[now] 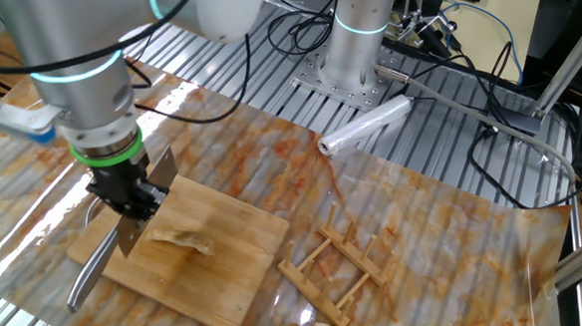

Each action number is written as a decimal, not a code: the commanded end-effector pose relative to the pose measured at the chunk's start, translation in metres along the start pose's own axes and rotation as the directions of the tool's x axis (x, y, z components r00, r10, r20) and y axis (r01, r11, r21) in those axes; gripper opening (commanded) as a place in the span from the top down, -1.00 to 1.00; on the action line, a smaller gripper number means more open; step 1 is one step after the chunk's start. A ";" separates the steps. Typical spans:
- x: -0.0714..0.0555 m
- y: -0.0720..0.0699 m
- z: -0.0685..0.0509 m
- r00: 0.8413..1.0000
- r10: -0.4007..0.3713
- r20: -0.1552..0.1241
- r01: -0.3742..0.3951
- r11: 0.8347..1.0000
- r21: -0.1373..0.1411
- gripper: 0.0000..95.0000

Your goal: Slice the lotus root

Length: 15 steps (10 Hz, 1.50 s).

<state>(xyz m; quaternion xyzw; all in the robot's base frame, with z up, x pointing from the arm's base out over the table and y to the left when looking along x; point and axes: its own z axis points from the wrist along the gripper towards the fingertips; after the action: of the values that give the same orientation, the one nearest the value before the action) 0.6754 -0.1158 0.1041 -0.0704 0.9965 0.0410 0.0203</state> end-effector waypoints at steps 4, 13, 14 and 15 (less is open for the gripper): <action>0.004 0.001 -0.002 0.989 0.149 -0.006 -0.149 0.988 0.032 1.00; 0.013 -0.041 0.008 0.993 0.115 0.001 -0.115 0.993 0.018 1.00; 0.013 -0.040 0.008 0.993 0.116 0.000 -0.116 0.993 0.018 1.00; 0.013 -0.037 0.007 0.993 0.118 0.000 -0.118 0.993 0.017 1.00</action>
<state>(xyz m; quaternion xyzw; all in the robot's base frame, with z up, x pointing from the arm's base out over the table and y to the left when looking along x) 0.6676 -0.1530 0.0934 -0.0126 0.9992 0.0342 0.0179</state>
